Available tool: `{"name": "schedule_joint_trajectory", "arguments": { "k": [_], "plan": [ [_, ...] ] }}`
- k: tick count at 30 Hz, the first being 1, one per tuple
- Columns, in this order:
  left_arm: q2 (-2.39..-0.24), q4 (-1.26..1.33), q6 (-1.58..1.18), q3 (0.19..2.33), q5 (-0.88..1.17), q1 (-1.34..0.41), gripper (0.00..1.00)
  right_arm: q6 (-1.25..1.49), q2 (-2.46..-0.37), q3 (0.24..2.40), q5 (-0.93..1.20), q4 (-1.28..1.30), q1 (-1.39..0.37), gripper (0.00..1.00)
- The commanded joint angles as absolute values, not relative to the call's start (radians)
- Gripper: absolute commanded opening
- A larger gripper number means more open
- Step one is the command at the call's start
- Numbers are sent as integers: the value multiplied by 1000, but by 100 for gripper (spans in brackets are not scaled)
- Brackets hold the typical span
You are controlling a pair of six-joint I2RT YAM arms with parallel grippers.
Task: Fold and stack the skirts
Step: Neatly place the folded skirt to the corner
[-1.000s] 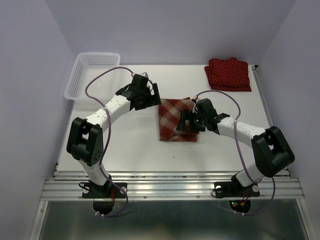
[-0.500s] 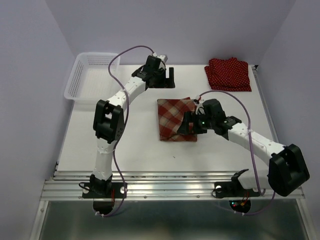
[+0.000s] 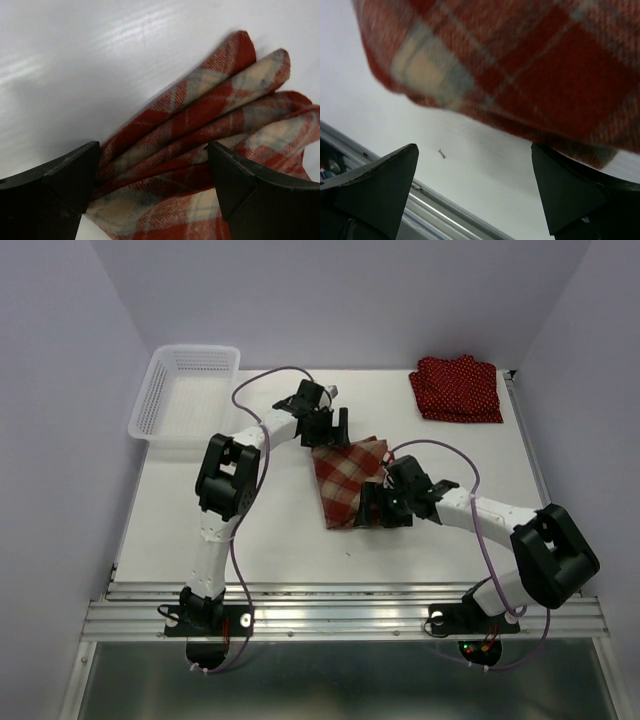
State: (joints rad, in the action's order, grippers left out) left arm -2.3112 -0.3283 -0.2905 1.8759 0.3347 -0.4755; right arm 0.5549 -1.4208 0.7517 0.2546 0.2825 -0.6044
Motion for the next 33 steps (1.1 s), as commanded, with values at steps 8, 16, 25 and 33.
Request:
{"name": "schedule_joint_trajectory", "arguments": {
  "k": [8, 16, 25, 33],
  "plan": [
    [-1853, -81, -449, 1226, 324, -480, 99, 407, -1511, 874, 254, 249, -433, 100],
    [-1492, -64, -618, 861, 253, -505, 99, 199, -1425, 897, 410, 411, -308, 100],
    [-1287, -241, -634, 885, 42, -511, 99, 276, -1190, 908, 359, 546, -308, 100],
    [-1379, -112, -554, 1139, 219, -512, 99, 428, -1273, 975, 660, 239, -347, 100]
  ]
}}
